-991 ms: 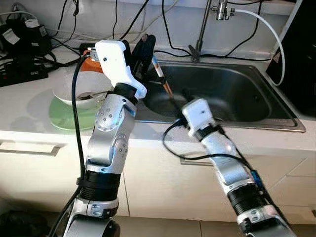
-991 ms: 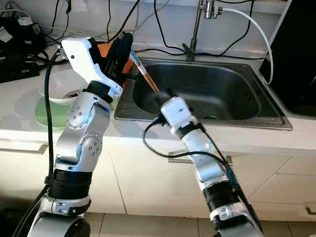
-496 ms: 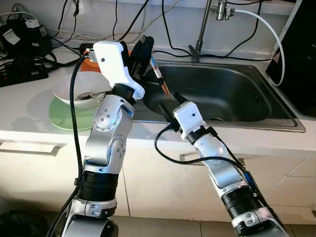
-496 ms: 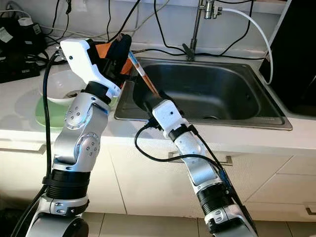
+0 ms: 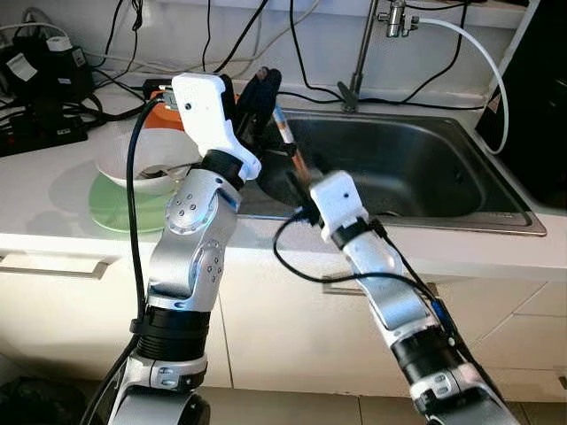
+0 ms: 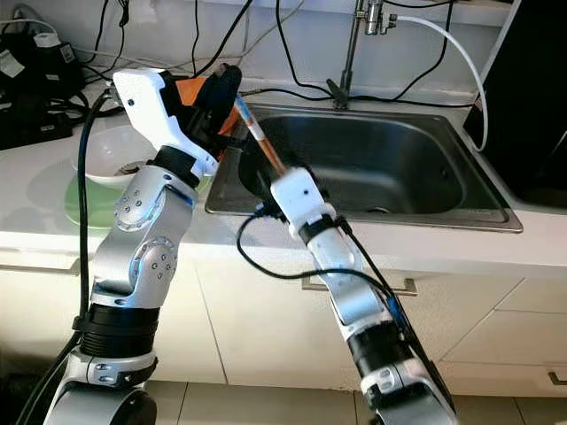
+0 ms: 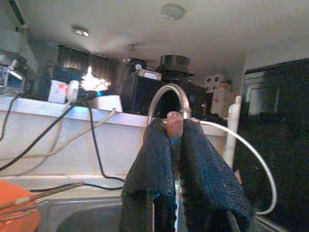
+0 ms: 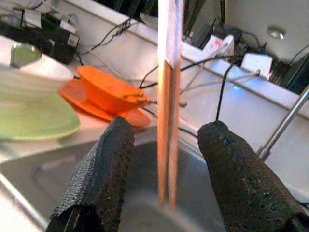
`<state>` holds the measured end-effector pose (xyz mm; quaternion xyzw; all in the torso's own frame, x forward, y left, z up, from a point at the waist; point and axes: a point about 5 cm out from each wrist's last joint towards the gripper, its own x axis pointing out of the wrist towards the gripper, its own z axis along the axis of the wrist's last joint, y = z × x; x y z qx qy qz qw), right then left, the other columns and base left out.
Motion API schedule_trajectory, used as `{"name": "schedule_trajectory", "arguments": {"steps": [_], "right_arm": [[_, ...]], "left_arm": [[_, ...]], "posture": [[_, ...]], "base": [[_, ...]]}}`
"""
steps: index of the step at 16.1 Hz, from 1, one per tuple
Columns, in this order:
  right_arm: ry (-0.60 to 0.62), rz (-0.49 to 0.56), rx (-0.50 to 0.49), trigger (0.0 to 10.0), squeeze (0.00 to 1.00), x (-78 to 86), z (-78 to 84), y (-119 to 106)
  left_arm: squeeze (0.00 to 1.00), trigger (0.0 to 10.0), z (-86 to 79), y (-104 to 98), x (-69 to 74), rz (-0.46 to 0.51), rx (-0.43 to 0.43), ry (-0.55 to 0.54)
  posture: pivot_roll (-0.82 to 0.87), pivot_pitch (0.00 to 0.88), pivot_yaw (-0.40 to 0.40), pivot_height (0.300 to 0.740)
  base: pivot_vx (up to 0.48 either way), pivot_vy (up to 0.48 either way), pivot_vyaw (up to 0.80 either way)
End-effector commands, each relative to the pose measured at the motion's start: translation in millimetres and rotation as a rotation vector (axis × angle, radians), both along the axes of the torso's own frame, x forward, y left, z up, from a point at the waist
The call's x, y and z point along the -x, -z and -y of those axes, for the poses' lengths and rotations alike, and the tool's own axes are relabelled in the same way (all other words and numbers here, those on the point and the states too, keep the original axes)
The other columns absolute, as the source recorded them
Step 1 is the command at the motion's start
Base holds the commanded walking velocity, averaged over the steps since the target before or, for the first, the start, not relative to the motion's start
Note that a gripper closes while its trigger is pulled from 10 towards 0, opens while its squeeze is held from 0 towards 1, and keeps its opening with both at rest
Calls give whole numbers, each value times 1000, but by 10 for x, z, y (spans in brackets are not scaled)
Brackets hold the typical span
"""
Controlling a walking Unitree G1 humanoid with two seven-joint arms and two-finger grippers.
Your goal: Kitchen organization
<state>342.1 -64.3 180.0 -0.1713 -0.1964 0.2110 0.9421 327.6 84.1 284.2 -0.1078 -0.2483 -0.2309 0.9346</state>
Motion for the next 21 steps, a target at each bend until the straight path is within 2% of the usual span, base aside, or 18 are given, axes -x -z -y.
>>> {"name": "schedule_trajectory", "arguments": {"steps": [1,4,9,11,14,17,21], "right_arm": [[9,-17,13,10000,0,-16,-2,26],[-5,-28,11,10000,0,0,-67,52],[11,-33,11,10000,0,-22,-59,56],[23,-35,7,10000,0,-28,-56,58],[101,-43,-5,10000,0,-77,28,59],[175,-41,-46,10000,0,-111,147,29],[191,-44,-59,9961,0,-127,160,22]], "left_arm": [[0,10000,40,-9,35,4,-12,33],[0,10000,96,-9,62,4,-28,76],[0,10000,187,33,106,-21,-103,138],[0,10000,191,39,111,-23,-105,140],[0,10000,168,54,128,-35,-120,136],[0,10000,81,104,79,-62,-134,75],[0,10000,97,85,75,-57,-145,78]], "posture": [[92,0,5,740],[93,0,5,740],[99,4,4,740],[99,4,5,740],[106,4,3,740],[102,7,5,740],[102,6,9,740]], "base": [[0,0,0],[0,0,0],[0,0,0],[0,0,0],[0,0,0],[0,0,0],[0,0,0]]}}
